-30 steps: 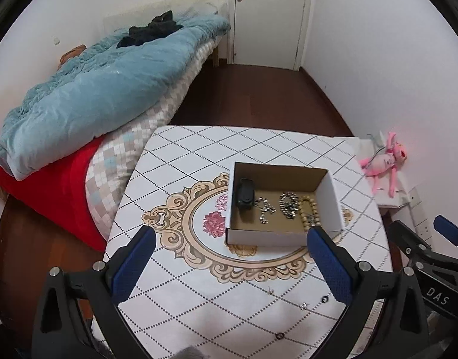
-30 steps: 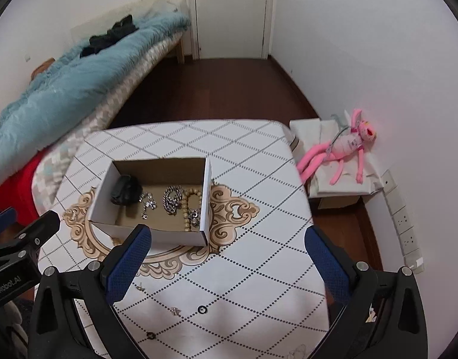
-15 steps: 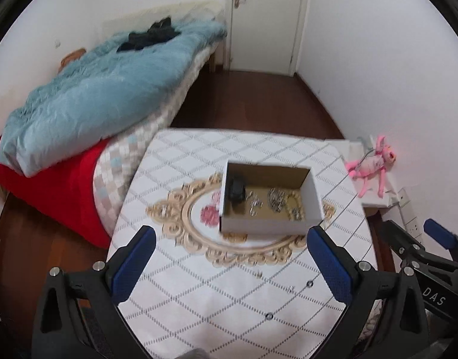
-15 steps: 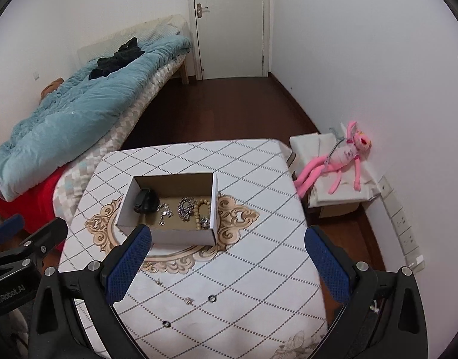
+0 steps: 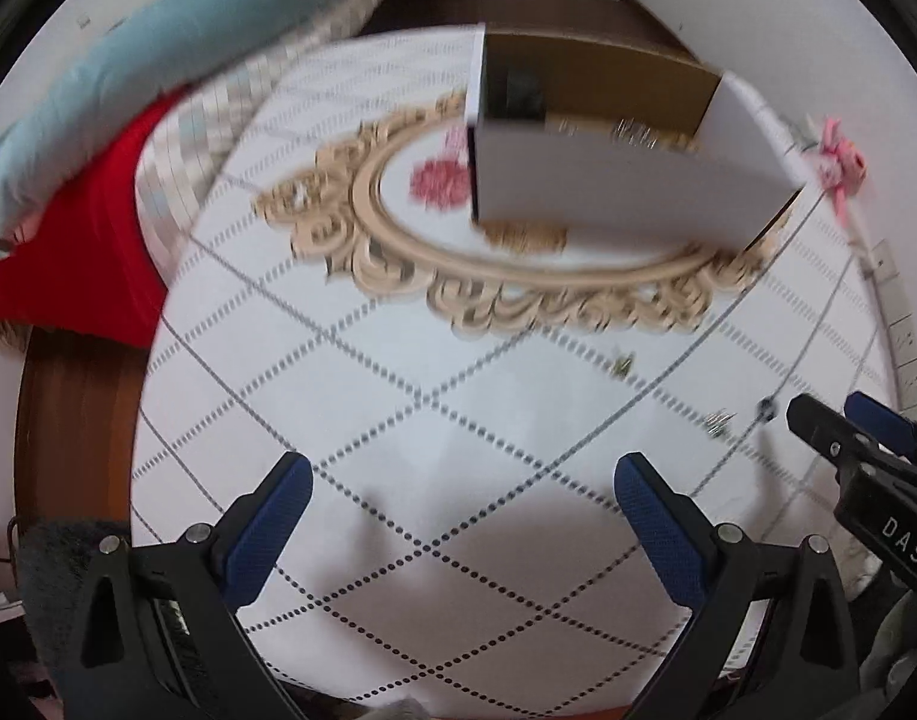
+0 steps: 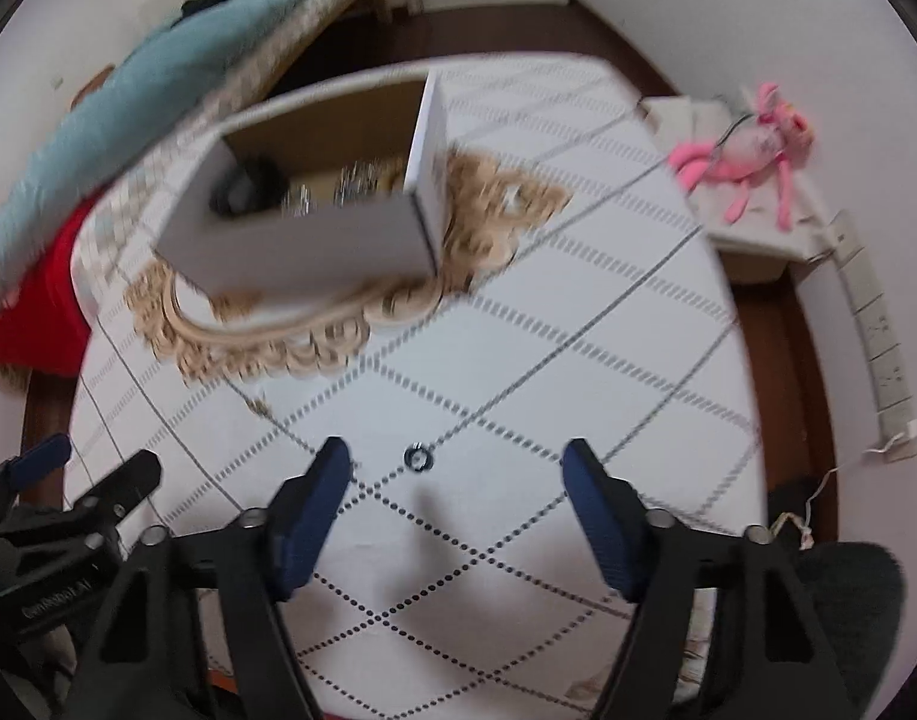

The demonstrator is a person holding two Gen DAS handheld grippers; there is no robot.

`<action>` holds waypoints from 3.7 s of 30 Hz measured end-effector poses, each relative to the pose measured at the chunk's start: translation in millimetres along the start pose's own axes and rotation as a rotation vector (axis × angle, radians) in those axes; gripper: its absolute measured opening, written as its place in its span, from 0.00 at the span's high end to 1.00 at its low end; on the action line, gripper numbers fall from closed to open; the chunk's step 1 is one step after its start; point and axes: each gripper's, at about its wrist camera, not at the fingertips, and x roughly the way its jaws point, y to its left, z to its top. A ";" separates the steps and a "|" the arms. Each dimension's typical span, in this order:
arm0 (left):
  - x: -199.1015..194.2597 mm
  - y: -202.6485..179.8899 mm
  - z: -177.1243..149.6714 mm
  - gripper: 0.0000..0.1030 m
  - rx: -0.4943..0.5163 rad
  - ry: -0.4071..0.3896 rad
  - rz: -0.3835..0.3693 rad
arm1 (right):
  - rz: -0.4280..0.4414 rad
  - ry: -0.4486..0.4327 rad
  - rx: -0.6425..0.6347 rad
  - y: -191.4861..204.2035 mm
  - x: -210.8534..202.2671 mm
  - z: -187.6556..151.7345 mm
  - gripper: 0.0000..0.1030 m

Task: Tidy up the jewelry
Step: 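Pinch a small black ring with the right tool while the left tool pinches another black ring, then drop the black ring into the box with the left tool while the right tool drops its ring, then withdraw both open tools from the box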

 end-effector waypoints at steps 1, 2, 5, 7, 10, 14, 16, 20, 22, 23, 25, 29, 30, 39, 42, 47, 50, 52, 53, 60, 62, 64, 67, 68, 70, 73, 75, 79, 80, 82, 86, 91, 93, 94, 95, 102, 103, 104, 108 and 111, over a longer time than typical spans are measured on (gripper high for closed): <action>6.4 0.5 -2.5 0.00 -0.002 0.016 0.000 | 0.001 0.008 -0.009 2.4 6.3 -1.7 0.38; 10.1 1.7 -3.5 0.00 -0.006 0.026 0.002 | 0.003 0.013 -0.018 4.9 13.1 -4.0 0.43; 18.2 4.0 -7.0 0.00 -0.018 0.050 -0.001 | -0.009 0.014 -0.052 12.5 24.0 -6.0 0.53; 20.5 4.7 -9.2 0.00 -0.021 0.057 -0.001 | -0.024 0.004 -0.074 17.5 27.6 -6.9 0.60; 21.2 5.0 -12.1 0.00 -0.020 0.063 -0.001 | -0.035 -0.017 -0.114 24.8 28.2 -8.5 0.71; 19.4 1.4 -15.0 0.00 -0.016 0.067 -0.008 | -0.040 -0.040 -0.157 32.2 27.3 -14.1 0.87; 16.2 -1.2 -17.3 0.00 -0.007 0.062 -0.017 | -0.035 -0.050 -0.152 31.5 23.9 -14.4 0.87; 3.8 -13.7 -25.5 0.01 0.018 0.054 -0.078 | -0.027 -0.076 -0.097 16.8 10.4 -10.0 0.87; -0.8 -24.0 -32.4 0.01 0.038 0.061 -0.117 | -0.031 -0.081 -0.063 5.8 3.4 -7.9 0.87; -1.2 -29.1 -34.1 0.01 0.050 0.063 -0.127 | -0.032 -0.079 -0.044 -0.3 0.7 -6.9 0.87; -0.7 -41.0 -39.0 0.03 0.080 0.073 -0.146 | -0.030 -0.082 -0.013 -10.7 -4.2 -5.0 0.87; 1.2 -59.9 -45.4 0.28 0.124 0.082 -0.167 | -0.038 -0.084 0.032 -27.0 -9.1 -3.9 0.87; 1.7 -63.6 -46.4 0.31 0.133 0.080 -0.169 | -0.040 -0.083 0.040 -30.4 -9.4 -4.2 0.87; 4.3 -76.4 -34.1 0.83 0.197 0.030 -0.164 | -0.032 -0.081 0.066 -39.8 -8.7 -8.0 0.87; 6.7 -78.9 -29.2 0.90 0.201 0.028 -0.171 | -0.031 -0.082 0.065 -38.8 -8.0 -7.8 0.87; 8.0 -88.6 -27.0 0.90 0.228 0.018 -0.176 | -0.025 -0.080 0.067 -38.9 -7.7 -7.6 0.87; 2.1 -88.9 -23.8 0.90 0.229 0.007 -0.189 | -0.017 -0.086 0.070 -38.3 -9.8 -7.0 0.87; -8.8 -85.4 -16.8 0.90 0.222 -0.011 -0.206 | 0.000 -0.094 0.073 -37.8 -14.3 -4.1 0.87; -16.4 -82.1 -9.4 0.90 0.214 -0.026 -0.218 | 0.015 -0.100 0.074 -36.7 -17.9 -0.8 0.87; -56.1 -46.8 85.0 0.90 0.125 -0.142 -0.278 | 0.163 -0.146 0.052 -17.7 -38.7 62.9 0.87; -55.9 -36.6 116.8 0.90 0.111 -0.159 -0.267 | 0.210 -0.150 0.044 -8.6 -36.8 93.8 0.87; -47.6 -31.4 142.8 0.90 0.104 -0.158 -0.249 | 0.228 -0.140 0.027 1.2 -29.5 122.4 0.87; -27.6 -27.7 173.1 0.90 0.111 -0.124 -0.231 | 0.238 -0.101 0.009 10.7 -11.3 158.8 0.87; -19.7 -28.2 183.1 0.90 0.120 -0.109 -0.223 | 0.240 -0.087 0.008 11.9 -5.4 167.7 0.87; -5.6 -31.1 198.5 0.90 0.140 -0.064 -0.219 | 0.237 -0.046 -0.008 14.7 9.6 185.2 0.87; 6.6 -31.1 210.9 0.89 0.127 -0.035 -0.205 | 0.217 0.017 -0.021 16.6 30.7 203.9 0.87; 9.3 -29.9 217.7 0.88 0.107 -0.026 -0.211 | 0.206 0.039 -0.016 16.6 38.1 209.8 0.87; 2.0 -23.3 224.4 0.68 0.085 -0.048 -0.192 | 0.195 0.024 -0.013 11.7 34.7 209.4 0.75; 0.6 -21.0 225.7 0.45 0.079 -0.055 -0.184 | 0.189 0.013 -0.011 10.7 31.5 208.9 0.72; -5.1 -15.6 225.1 0.26 0.061 -0.080 -0.162 | 0.173 -0.005 -0.014 8.9 26.0 206.8 0.66; -10.7 -5.1 213.8 0.18 0.038 -0.101 -0.116 | 0.142 -0.031 -0.014 5.1 15.6 200.9 0.60; -11.4 1.2 185.8 0.01 0.029 -0.139 -0.047 | 0.031 -0.054 -0.049 10.5 9.1 184.4 0.31; -9.8 2.8 174.7 0.01 0.029 -0.149 -0.031 | -0.014 -0.056 -0.071 14.8 9.4 174.5 0.11; -9.0 3.3 169.4 0.01 0.031 -0.156 -0.024 | -0.023 -0.054 -0.076 16.9 10.0 171.2 0.07; -8.2 3.3 165.6 0.00 0.035 -0.159 -0.017 | -0.035 -0.050 -0.085 19.7 11.4 165.9 0.01; -9.3 3.5 146.8 0.00 0.032 -0.169 -0.010 | -0.083 -0.068 -0.110 30.5 9.9 142.8 0.00; -12.2 4.2 145.1 0.00 0.029 -0.177 -0.008 | -0.085 -0.072 -0.106 31.2 8.5 141.8 0.00; -13.9 5.3 143.8 0.00 0.026 -0.183 -0.008 | -0.085 -0.079 -0.101 31.0 6.0 140.7 0.00; -27.4 10.9 137.4 0.00 0.004 -0.209 -0.014 | -0.078 -0.103 -0.087 29.9 -7.9 136.3 0.00; -40.8 14.2 131.0 0.00 -0.010 -0.239 -0.018 | -0.077 -0.134 -0.080 28.6 -23.5 131.5 0.00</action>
